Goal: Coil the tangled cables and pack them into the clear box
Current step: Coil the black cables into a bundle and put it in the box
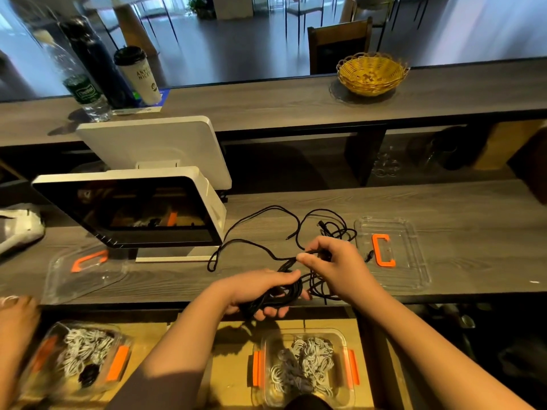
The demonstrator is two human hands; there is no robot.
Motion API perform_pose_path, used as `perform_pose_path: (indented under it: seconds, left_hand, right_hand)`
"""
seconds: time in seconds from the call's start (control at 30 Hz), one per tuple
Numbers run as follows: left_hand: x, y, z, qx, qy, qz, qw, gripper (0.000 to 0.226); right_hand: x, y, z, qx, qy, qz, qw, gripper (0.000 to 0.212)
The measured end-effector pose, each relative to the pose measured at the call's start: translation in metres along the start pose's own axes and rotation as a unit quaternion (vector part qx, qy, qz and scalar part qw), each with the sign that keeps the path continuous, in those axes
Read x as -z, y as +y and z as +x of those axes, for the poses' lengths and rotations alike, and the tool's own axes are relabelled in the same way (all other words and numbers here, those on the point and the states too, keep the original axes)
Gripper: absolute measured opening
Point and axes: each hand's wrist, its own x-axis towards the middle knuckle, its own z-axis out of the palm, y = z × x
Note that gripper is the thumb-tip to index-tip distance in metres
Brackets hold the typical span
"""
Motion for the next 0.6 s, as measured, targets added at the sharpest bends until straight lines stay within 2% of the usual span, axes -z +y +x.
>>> perform_pose_path:
  seconds: [0.1, 0.23, 0.4, 0.53, 0.6]
  left_hand:
    - [-0.003, -0.001, -0.001, -0.004, -0.034, -0.009, 0.999, 0.059]
    - [-0.013, -0.001, 0.007, -0.089, 0.033, -0.157, 0.983, 0.057]
    - [-0.027, 0.005, 0.016, -0.166, 0.104, -0.280, 0.940, 0.055]
    - [-0.029, 0.010, 0.022, -0.206, 0.190, -0.362, 0.889, 0.055]
    - [-0.032, 0.012, 0.024, -0.219, 0.205, -0.396, 0.868, 0.054]
  right_hand:
    - [0.002, 0.003, 0.003, -0.011, 0.010, 0.009, 1.000, 0.008]
    - [0.000, 0.007, 0.002, -0.025, 0.025, 0.011, 0.999, 0.018]
    - [-0.003, 0.010, -0.002, -0.063, 0.031, -0.012, 0.997, 0.028]
    - [-0.010, 0.010, -0.007, -0.067, -0.016, -0.023, 0.997, 0.032]
    - [-0.017, 0.009, -0.010, -0.065, -0.036, -0.008, 0.997, 0.030]
